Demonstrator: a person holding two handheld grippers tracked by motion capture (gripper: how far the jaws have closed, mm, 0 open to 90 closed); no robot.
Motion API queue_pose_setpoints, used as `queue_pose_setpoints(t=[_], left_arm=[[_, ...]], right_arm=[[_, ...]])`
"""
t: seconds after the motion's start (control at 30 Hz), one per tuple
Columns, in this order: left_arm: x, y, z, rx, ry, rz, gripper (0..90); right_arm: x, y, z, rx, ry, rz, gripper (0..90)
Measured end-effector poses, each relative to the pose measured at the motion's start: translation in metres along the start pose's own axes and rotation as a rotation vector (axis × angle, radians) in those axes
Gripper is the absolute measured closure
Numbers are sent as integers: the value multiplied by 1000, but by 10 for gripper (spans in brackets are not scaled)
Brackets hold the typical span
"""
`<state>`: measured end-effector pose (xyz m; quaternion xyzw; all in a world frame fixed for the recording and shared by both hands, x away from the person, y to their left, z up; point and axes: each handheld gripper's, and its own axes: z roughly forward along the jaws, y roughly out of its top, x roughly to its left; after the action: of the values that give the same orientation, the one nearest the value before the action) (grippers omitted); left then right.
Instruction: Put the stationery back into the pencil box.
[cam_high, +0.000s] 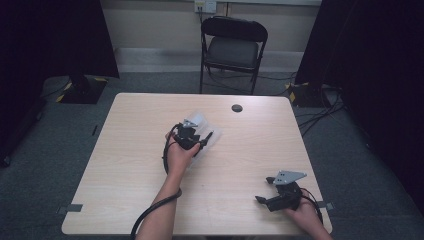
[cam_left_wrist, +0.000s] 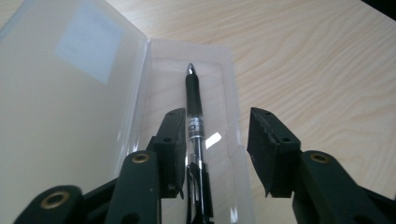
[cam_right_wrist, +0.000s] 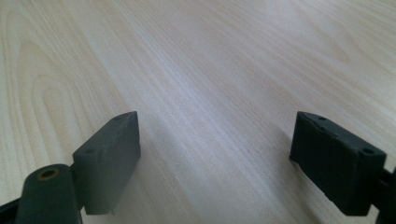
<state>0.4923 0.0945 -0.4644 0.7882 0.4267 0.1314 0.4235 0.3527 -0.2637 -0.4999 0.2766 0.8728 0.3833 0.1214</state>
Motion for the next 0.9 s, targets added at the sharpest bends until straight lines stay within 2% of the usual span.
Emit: queue_pose_setpoints(t=[0.13,0.37,0.6,0.67,0.7,0.9], left_arm=[[-5,0,-8,-23,-14,13,499],[-14,-2,-20,-17,-48,41,394],[-22,-10,-27,-23,-55,56,329],[-24,-13,-29,-12,-73,62,310],[-25,-14,-30,-10,-64,65,300],[-31,-20,-35,-2,-92,97,274]], right_arm=[[0,0,0,0,0,0,151],[0,0,0,0,0,0,151],[0,0,0,0,-1,-1,151],[0,0,0,0,-2,-1,151],[0,0,0,0,-2,-2,151],[0,0,0,0,-2,-1,151]])
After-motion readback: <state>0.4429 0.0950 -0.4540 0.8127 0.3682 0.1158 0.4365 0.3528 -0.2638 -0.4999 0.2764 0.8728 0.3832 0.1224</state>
